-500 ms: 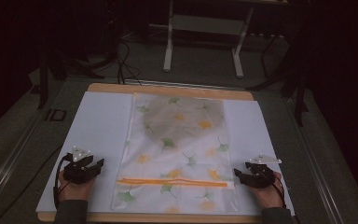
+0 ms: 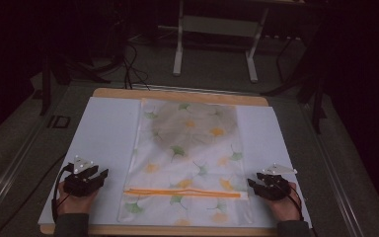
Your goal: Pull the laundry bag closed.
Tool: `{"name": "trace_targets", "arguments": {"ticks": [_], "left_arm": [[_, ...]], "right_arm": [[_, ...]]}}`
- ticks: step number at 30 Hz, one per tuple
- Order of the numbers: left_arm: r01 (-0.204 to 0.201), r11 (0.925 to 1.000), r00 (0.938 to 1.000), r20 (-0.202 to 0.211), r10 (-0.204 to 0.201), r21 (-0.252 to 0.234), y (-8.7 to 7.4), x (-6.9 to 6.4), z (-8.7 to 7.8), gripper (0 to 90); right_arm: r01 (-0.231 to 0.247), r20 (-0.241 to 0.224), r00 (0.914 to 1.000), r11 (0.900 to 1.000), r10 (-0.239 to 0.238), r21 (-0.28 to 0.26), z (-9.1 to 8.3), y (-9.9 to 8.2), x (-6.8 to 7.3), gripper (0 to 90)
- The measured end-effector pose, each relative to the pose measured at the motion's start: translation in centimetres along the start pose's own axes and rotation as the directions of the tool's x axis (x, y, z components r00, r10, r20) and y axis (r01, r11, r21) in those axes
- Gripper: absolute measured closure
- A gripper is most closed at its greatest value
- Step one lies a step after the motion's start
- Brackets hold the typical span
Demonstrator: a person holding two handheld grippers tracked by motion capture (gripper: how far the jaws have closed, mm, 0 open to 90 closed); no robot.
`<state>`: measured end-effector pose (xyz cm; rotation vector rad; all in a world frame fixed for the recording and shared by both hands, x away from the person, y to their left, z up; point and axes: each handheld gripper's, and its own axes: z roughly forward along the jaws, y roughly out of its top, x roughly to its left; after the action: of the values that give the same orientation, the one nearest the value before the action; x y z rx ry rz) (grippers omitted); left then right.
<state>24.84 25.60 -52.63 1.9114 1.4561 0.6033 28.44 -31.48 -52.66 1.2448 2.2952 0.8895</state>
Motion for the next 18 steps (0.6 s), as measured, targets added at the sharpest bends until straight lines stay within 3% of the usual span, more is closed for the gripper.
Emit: {"name": "trace_targets", "arguments": {"ticks": [4,11,18], "left_arm": [[-0.004,0.9993,0.9998,0.020,0.003,0.038,-0.1,-0.1,0.2,56.6],[-0.016,0.9988,0.9997,0.019,0.015,0.046,-0.2,-0.2,0.0,55.7],[-0.025,0.9988,0.9992,0.033,0.024,0.041,-0.3,-0.3,-0.2,58.9]], "right_arm": [[0.010,-0.012,0.9999,0.9999,-0.010,0.003,-0.2,0.0,0.4,53.9],[0.016,-0.036,0.9992,0.9998,-0.016,0.008,-1.0,0.3,0.3,53.7],[0.055,-0.061,0.9967,0.9983,-0.053,0.019,-1.2,1.2,0.7,52.6]]}}
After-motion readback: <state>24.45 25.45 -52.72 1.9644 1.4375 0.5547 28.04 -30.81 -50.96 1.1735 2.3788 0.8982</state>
